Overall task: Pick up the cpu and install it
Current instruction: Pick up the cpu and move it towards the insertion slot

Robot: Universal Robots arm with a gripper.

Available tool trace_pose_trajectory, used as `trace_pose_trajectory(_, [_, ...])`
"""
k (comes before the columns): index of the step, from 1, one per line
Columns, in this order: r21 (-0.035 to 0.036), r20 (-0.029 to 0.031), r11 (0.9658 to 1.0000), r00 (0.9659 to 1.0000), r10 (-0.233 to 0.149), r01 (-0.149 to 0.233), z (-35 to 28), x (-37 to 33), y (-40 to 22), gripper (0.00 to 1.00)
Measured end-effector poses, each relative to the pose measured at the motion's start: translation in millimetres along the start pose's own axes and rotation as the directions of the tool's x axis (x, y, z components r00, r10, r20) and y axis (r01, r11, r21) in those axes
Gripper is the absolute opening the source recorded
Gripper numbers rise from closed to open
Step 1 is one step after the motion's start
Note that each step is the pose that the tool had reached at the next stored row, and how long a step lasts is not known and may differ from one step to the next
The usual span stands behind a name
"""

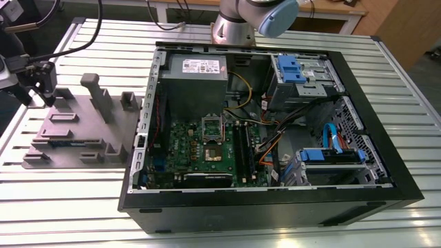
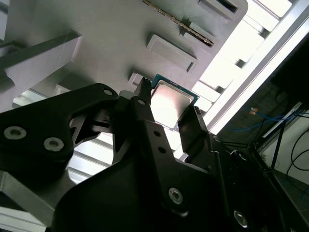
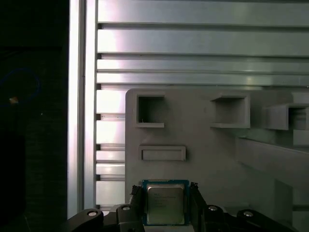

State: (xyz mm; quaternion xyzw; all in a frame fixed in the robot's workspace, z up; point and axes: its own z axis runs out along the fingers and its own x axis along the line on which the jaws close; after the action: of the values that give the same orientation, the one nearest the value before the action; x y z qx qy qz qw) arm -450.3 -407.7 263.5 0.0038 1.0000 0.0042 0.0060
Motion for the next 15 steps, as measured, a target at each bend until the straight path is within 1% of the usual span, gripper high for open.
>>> trace_pose_trajectory(15, [0.0000,0.0001,1.0000,1.0000,0.000,0.000,-4.8,-0.1,0.0,0.47])
